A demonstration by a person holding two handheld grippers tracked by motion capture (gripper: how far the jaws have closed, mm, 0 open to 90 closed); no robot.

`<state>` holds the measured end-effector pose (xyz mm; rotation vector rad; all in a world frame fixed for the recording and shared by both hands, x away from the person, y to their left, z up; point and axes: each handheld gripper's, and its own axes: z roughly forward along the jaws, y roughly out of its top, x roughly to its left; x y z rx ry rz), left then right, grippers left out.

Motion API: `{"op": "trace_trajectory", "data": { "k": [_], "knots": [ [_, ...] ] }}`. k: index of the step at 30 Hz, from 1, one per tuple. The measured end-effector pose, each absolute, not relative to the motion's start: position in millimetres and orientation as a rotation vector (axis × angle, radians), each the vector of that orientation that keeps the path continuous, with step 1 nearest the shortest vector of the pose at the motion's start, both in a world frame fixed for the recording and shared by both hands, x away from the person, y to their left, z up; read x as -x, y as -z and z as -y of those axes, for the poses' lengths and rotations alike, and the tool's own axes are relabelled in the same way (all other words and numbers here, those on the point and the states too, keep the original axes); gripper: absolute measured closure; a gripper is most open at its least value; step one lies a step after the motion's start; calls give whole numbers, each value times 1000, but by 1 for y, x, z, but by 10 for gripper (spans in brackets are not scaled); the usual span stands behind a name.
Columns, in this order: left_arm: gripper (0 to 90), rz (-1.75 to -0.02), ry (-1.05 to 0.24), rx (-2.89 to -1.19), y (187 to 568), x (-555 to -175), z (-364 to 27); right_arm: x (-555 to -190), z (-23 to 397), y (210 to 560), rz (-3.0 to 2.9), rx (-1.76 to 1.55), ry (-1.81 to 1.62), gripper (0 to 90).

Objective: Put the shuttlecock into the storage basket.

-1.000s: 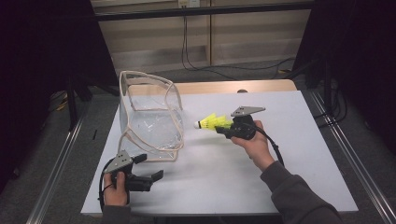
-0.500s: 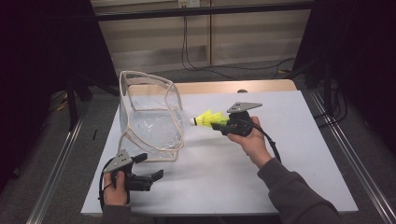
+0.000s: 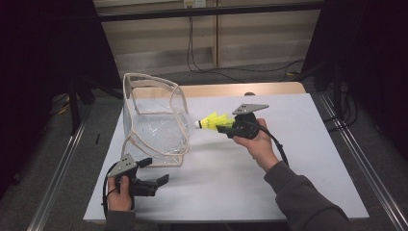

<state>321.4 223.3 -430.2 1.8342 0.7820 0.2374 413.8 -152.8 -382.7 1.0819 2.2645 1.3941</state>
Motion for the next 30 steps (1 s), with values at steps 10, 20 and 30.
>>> {"op": "trace_trajectory", "data": {
  "k": [10,20,30],
  "knots": [
    [32,-782,-234,-1834,430,-321,-223,-415,156,375,-2257,-1103,-1414,792],
    [32,-785,-232,-1833,430,-321,-223,-415,153,362,-2251,-1092,-1424,793],
    [32,-782,-235,-1832,430,-321,-222,-417,153,350,-2213,-1127,-1445,793]
  ]
}}
